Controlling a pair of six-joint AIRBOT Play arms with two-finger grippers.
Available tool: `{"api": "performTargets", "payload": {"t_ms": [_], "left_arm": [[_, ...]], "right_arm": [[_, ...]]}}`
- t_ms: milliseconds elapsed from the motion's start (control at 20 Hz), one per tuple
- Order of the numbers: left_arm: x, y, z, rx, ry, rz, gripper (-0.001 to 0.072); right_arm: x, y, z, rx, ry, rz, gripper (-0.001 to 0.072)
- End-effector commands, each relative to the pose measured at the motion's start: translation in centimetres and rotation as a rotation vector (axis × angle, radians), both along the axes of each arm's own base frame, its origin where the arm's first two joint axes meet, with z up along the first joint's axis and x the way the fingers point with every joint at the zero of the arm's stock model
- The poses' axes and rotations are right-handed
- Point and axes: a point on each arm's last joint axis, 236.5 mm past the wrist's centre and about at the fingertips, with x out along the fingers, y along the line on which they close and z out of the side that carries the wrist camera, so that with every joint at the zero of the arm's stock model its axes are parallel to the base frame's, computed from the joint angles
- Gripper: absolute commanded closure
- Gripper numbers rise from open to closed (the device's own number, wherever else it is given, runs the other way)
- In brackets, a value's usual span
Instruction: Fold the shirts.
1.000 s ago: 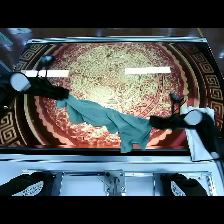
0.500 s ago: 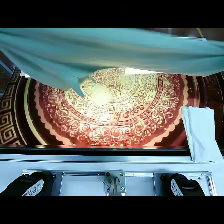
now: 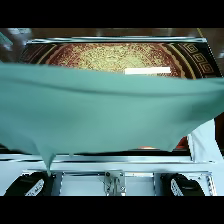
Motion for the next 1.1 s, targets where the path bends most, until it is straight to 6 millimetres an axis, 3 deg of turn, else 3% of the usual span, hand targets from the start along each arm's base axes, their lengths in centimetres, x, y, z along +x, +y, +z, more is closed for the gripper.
{"api": "performTargets", "payload": {"t_ms": [0, 100, 200, 250, 350, 500, 650, 800, 950, 1050], "left_arm": [[-1.5, 0.2, -8.6, 0.059, 0.338, -0.014, 0.0668], [-0.9, 0.2, -13.4, 0.072, 0.485, -0.016, 0.0668], [-0.9, 0.2, -19.0, 0.086, 0.653, -0.018, 0.0668], [-1.1, 0.2, -21.6, 0.091, 0.728, -0.019, 0.0668], [0.0, 0.0, -25.8, 0.087, 0.790, -0.013, 0.0668], [5.1, -0.5, -29.5, 0.050, 0.709, 0.019, 0.0668], [11.7, -0.8, -32.7, 0.019, 0.630, 0.054, 0.0668], [18.5, -0.9, -36.0, 0.046, 0.529, 0.048, 0.0668], [23.6, -1.0, -38.6, 0.052, 0.430, 0.063, 0.0667], [24.3, -2.0, -41.4, 0.043, 0.466, 0.054, 0.0667]], "right_arm": [[-1.9, 2.2, -5.5, 0.072, 0.275, 0.082, 0.0647], [-1.9, 3.9, -9.8, 0.153, 0.431, 0.127, 0.0647], [-1.9, 4.4, -15.3, 0.191, 0.593, 0.135, 0.0647], [-1.4, 4.2, -17.7, 0.196, 0.627, 0.125, 0.0647], [1.6, 3.7, -21.3, 0.221, 0.590, 0.061, 0.0647], [7.7, 2.8, -24.5, 0.268, 0.475, -0.036, 0.0648], [13.4, 1.8, -28.1, 0.299, 0.452, -0.101, 0.0648], [18.2, 0.4, -33.0, 0.310, 0.446, -0.180, 0.0647], [21.1, 0.5, -36.6, 0.396, 0.450, -0.254, 0.0647], [21.5, 1.9, -38.4, 0.512, 0.506, -0.292, 0.0646]]}}
